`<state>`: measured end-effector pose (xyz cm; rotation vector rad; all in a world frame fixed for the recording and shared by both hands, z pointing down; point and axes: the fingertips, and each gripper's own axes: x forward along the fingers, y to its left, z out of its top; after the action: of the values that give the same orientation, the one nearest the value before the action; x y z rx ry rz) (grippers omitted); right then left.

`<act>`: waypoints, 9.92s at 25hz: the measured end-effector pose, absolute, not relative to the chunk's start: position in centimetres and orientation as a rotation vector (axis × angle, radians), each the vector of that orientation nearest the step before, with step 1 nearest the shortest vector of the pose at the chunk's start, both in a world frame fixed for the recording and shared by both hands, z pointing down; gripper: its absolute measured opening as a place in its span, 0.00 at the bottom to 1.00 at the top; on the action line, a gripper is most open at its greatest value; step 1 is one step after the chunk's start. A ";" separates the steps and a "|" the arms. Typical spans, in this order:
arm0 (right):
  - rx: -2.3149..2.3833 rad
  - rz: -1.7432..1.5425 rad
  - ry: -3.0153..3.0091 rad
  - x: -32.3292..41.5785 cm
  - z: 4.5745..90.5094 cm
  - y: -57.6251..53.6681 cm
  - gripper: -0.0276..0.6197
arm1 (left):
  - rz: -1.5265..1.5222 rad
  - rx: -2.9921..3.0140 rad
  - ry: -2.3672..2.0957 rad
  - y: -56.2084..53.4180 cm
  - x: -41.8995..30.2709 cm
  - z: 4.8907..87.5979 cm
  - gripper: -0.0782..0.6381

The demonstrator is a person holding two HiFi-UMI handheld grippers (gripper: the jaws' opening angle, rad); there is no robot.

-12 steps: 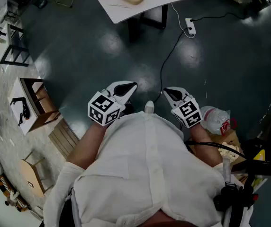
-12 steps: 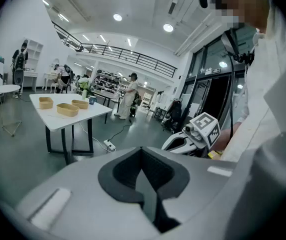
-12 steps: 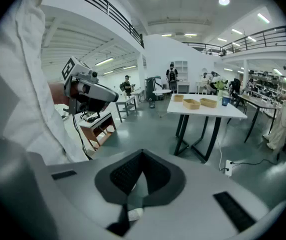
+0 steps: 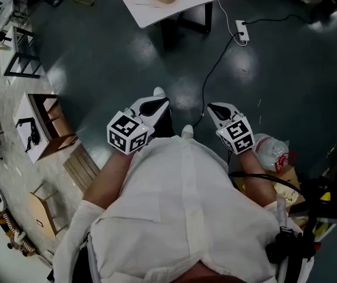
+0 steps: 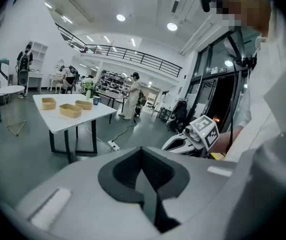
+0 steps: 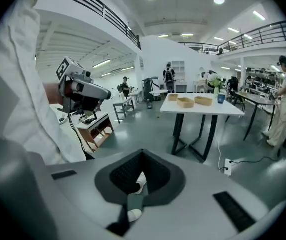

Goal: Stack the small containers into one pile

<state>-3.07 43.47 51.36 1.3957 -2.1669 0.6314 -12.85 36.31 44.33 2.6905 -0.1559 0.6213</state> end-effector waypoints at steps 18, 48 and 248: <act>1.486 0.584 -2.079 7.7 49.3 14.1 0.05 | 0.505 2.716 -0.050 11.6 -6.2 42.7 0.12; 0.956 0.705 -2.208 15.1 61.7 -19.4 0.14 | 0.475 2.443 -0.839 -7.0 0.2 43.3 0.12; 1.065 0.409 -2.228 30.9 53.0 -25.3 0.18 | 0.428 2.477 -0.800 -8.2 4.1 42.9 0.12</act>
<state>30.90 -25.29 53.00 1.0652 -2.2276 0.4087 4.12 -8.23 42.92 2.4768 -0.7997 0.4283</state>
